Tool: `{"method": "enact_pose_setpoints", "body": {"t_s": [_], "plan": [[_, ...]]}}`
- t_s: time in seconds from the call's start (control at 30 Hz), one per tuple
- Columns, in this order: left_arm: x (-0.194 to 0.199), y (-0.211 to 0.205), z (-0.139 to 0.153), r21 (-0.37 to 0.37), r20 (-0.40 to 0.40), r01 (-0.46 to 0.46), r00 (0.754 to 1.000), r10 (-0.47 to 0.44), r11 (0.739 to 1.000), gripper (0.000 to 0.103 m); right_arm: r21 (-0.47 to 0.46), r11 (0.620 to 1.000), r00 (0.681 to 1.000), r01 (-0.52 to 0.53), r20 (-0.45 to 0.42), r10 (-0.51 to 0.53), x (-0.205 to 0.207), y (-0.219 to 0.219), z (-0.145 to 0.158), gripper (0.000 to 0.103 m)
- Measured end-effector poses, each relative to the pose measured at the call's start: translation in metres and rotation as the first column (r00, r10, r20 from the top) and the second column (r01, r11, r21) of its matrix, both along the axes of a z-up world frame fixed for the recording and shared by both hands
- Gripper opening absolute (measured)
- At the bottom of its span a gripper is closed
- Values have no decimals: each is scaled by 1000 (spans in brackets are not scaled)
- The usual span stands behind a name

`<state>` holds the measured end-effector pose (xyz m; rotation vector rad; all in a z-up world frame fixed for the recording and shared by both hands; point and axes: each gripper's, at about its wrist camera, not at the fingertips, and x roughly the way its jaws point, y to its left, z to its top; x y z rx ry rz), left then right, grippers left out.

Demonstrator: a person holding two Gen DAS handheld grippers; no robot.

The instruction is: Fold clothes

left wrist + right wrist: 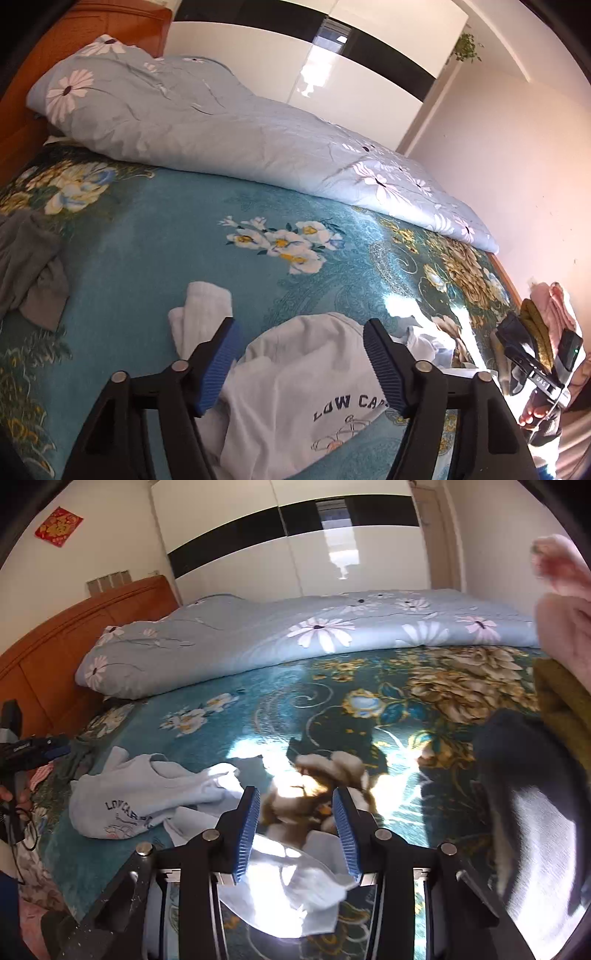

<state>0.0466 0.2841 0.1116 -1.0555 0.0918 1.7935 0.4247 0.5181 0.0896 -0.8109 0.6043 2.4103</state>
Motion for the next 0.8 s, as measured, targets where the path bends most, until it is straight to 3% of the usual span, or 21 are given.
{"method": "enact_pose_setpoints", "body": {"t_s": [0.1, 0.27, 0.37, 0.47, 0.5, 0.53, 0.6, 0.7, 0.8], "plan": [[-23, 40, -36, -88, 113, 68, 992, -58, 994, 76, -126, 987, 995, -103, -10, 102, -49, 16, -22, 44], [-46, 74, -87, -236, 169, 121, 982, -81, 964, 76, -304, 943, 990, -135, 0, 141, -101, 42, -58, 44], [-55, 79, -111, -249, 286, 177, 953, -103, 952, 76, -361, 922, 986, -138, 35, 161, -114, 52, -75, 44], [-48, 75, -117, -218, 313, 215, 939, -140, 952, 74, -409, 899, 981, -159, 33, 189, -120, 53, -86, 40], [-45, 73, -116, -206, 300, 216, 942, -149, 954, 74, -407, 898, 980, -166, 30, 194, -121, 51, -85, 27], [-41, 70, -113, -196, 285, 214, 946, -154, 957, 70, -401, 900, 980, -170, 29, 198, -121, 50, -84, 14], [-35, 65, -106, -186, 244, 191, 959, -143, 964, 14, -390, 903, 978, -180, 25, 206, -122, 46, -81, 9], [-29, 56, -82, -160, 162, 152, 979, -126, 975, 8, -346, 917, 976, -200, 10, 216, -126, 42, -65, 7], [-26, 38, -33, -62, 65, 118, 991, -114, 991, 7, -247, 947, 979, -204, -63, 194, -124, 40, -23, 6]]}}
